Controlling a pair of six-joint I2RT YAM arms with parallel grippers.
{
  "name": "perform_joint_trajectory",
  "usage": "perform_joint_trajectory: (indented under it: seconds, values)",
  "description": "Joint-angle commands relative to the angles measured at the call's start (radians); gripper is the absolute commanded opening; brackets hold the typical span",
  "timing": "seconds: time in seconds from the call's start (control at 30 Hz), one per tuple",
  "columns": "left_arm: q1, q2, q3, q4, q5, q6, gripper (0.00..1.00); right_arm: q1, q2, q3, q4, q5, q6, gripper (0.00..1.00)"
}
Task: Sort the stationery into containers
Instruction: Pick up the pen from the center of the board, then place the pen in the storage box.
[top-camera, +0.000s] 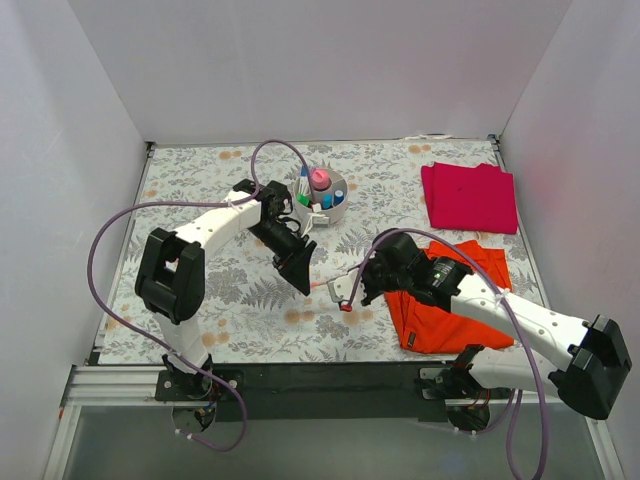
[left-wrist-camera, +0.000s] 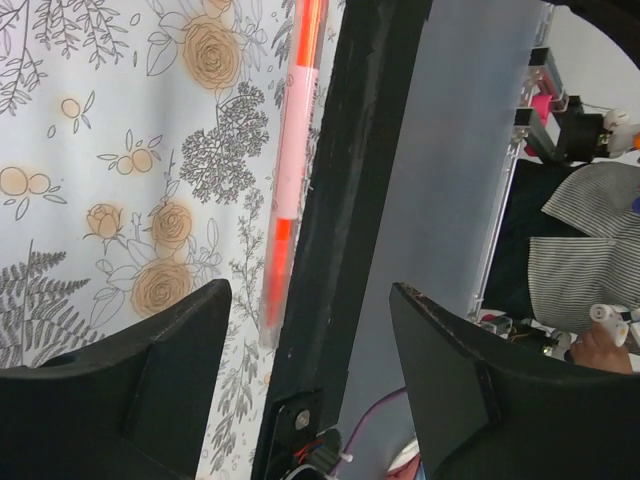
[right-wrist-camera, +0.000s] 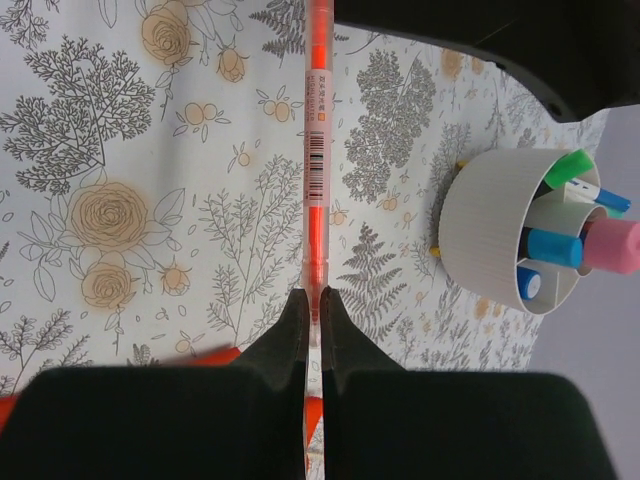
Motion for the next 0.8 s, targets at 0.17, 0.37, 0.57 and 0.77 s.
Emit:
perform_joint_trajectory:
  seconds: [0.17, 0.37, 0.57, 0.77]
  values:
    - [0.001, -0.016, -0.023, 0.071, 0.128, -0.036, 0.61, 0.036, 0.055, 0.116, 0.013, -0.052, -0.060, 0.01]
    - [0.001, 0.025, 0.000, 0.039, 0.146, -0.016, 0.40, 0.056, 0.084, 0.131, 0.027, -0.048, -0.054, 0.01]
    - [0.001, 0.052, 0.012, 0.014, 0.154, -0.002, 0.36, 0.056, 0.083, 0.127, 0.041, -0.035, -0.032, 0.01]
    - [-0.001, 0.061, 0.005, 0.020, 0.149, -0.023, 0.26, 0.056, 0.086, 0.122, 0.068, -0.035, -0.025, 0.01]
